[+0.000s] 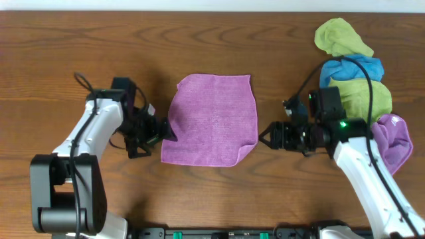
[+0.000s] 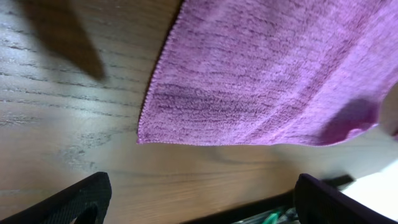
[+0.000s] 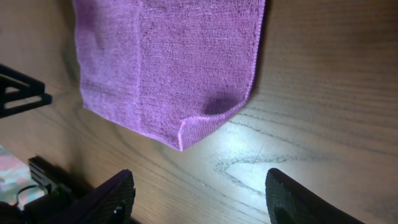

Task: Fold the cloth
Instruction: 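Grasp the cloth's left and right edges with the left and right grippers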

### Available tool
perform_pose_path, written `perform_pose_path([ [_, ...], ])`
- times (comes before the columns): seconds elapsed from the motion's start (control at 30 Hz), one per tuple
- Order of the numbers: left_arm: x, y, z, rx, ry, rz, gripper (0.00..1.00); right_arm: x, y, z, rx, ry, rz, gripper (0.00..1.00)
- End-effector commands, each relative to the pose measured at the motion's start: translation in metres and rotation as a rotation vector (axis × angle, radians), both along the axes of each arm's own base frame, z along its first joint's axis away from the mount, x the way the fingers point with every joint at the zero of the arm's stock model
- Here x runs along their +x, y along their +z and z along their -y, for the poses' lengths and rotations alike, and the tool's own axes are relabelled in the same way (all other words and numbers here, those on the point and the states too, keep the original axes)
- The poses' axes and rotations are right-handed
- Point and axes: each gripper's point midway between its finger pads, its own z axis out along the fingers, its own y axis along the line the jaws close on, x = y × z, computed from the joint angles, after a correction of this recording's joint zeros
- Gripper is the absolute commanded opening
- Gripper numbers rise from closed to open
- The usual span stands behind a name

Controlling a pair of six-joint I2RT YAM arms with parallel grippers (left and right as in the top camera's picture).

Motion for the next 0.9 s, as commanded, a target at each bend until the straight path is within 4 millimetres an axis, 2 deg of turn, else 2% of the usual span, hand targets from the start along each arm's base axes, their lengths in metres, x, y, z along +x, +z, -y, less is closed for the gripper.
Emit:
perform_pose_path([
  [0.0,-0.01,-0.003,0.001,-0.092,0.063,-0.03,0.95,-0.007,0.002,-0.002,0.053,-0.017,-0.002,0.68],
  [0.23,-0.03,-0.027,0.009,-0.246,0.149,-0.035,0.95,-0.007,-0.002,-0.004,0.064,-0.018,0.01,0.68],
  [0.33,-0.033,-0.035,0.01,-0.244,0.171,-0.039,0.95,-0.005,-0.001,-0.004,0.07,-0.023,0.019,0.68],
  [0.53,-0.026,-0.05,0.006,-0.217,0.217,0.002,0.95,-0.006,0.001,-0.006,0.084,-0.021,0.014,0.67],
  [0.87,-0.03,-0.06,-0.005,-0.128,0.203,-0.003,0.95,-0.006,0.001,-0.006,0.084,-0.021,0.015,0.67],
])
